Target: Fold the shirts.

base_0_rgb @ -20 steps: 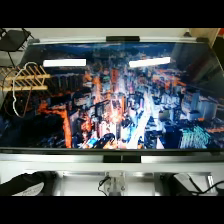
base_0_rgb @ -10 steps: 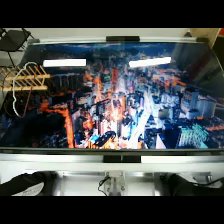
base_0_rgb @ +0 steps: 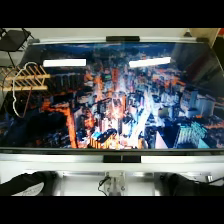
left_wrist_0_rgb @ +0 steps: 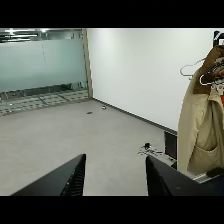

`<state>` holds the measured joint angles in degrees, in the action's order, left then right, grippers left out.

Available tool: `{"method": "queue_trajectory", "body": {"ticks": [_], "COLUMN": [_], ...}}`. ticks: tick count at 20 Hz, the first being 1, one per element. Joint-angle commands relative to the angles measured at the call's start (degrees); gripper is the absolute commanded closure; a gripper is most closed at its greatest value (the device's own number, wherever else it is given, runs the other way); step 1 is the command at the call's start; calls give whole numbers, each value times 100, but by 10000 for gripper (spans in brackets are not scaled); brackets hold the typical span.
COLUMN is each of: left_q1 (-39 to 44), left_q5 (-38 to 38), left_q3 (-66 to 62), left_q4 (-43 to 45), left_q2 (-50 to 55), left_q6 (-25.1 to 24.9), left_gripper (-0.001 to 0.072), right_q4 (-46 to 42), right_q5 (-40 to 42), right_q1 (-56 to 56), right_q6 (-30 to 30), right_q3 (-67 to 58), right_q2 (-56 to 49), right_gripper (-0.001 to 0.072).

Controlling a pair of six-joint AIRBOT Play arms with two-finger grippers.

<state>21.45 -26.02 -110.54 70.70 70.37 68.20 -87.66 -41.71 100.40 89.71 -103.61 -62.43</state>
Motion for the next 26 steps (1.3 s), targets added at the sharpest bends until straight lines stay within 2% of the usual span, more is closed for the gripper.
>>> {"method": "queue_trajectory", "body": {"ticks": [1, 2, 3, 4, 5, 9, 14, 15, 18, 21, 24, 25, 26], "left_q1": [-7, -7, -7, -7, -2, 0, 0, -2, -2, -2, -15, -42, -61], "left_q5": [2, 4, 4, 2, 2, -57, -361, -433, -634, -960, -1327, -1615, -2085], "left_q3": [2, 2, 2, 2, 2, 2, 2, 2, 0, 0, 2, 2, 2], "left_q4": [7, 7, 7, 4, 2, 2, 4, 4, 4, 4, 90, 136, 164], "left_q2": [26, 39, 52, 66, 79, 225, 579, 645, 789, 883, 979, 1010, 1056], "left_q6": [-2, -2, 0, 2, 2, 527, 557, 557, 557, 557, 542, 542, 564], "left_gripper": [258, 258, 258, 258, 258, 257, 256, 256, 256, 256, 256, 256, 256], "right_q4": [26, 44, 44, 57, 90, 138, 282, 328, 326, 431, 1119, 1805, 2546], "right_q5": [-149, -168, -166, -166, -212, -1008, -2726, -3036, -3766, -4474, -5436, -5838, -5912], "right_q1": [87, 96, 96, 96, 92, 90, 90, 90, 90, 90, 90, 83, -2], "right_q6": [26, 48, 50, 50, 50, 48, 66, 122, 417, 446, 195, 153, 164], "right_q3": [2, 2, 0, 0, 0, 0, 0, 0, 0, 0, 4, 31, 173], "right_q2": [-2, -2, 0, 13, 39, 313, 872, 999, 1346, 1593, 1646, 1628, 1650], "right_gripper": [620, 614, 560, 358, 275, 255, 233, 98, 91, 91, 91, 92, 111]}}
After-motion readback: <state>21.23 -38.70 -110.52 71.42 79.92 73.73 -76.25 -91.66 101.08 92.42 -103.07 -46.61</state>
